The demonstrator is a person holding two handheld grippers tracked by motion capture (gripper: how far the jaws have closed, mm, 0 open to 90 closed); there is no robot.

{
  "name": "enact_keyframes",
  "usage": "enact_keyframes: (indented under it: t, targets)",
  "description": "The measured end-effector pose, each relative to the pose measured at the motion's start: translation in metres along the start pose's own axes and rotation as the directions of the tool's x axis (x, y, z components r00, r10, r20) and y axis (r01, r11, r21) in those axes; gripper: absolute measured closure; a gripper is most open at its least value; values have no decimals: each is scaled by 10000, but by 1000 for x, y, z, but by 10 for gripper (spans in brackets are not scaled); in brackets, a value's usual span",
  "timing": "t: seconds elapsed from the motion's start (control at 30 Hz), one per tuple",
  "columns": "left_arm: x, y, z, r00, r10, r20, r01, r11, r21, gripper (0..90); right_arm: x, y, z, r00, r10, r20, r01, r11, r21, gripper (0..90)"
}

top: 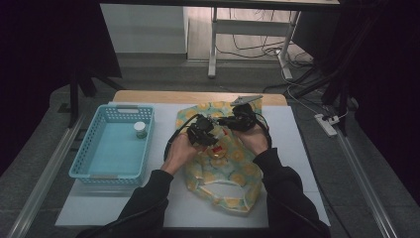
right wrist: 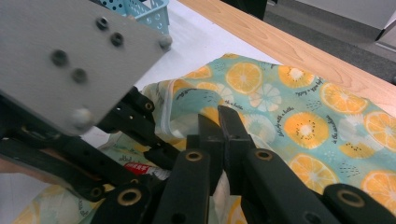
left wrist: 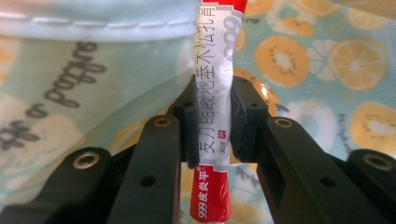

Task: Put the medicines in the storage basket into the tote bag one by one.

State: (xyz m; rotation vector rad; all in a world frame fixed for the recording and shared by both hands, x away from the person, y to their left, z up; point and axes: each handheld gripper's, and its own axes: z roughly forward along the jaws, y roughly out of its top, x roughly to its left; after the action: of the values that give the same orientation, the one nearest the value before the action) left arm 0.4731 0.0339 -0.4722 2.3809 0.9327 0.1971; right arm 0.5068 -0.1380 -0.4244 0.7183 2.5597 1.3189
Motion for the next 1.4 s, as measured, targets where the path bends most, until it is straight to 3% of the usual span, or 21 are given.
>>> enact_keyframes:
  t: [0.47,0.67,0.87,1.17,1.4]
  targets:
    - [11,-1,17,9988,-315,-386,320,9994,123,748,0,-4,4,10000,76,52,-77,9999,126,900]
    - [13,-4,18,9984,-255,-507,260,9996,110,737,0,-5,4,10000,42,69,-43,9999,130,900]
    - [14,-6,12,9982,-237,-551,230,9996,-137,651,0,-5,5,10000,42,66,-43,9999,129,900]
    - [11,-13,0,9996,-262,141,269,9980,-565,569,-1,-5,4,10000,66,66,-66,10000,56,900]
    - [1,-14,-19,9977,45,677,18,9957,-928,480,-1,-6,3,9999,107,51,-108,9999,61,900]
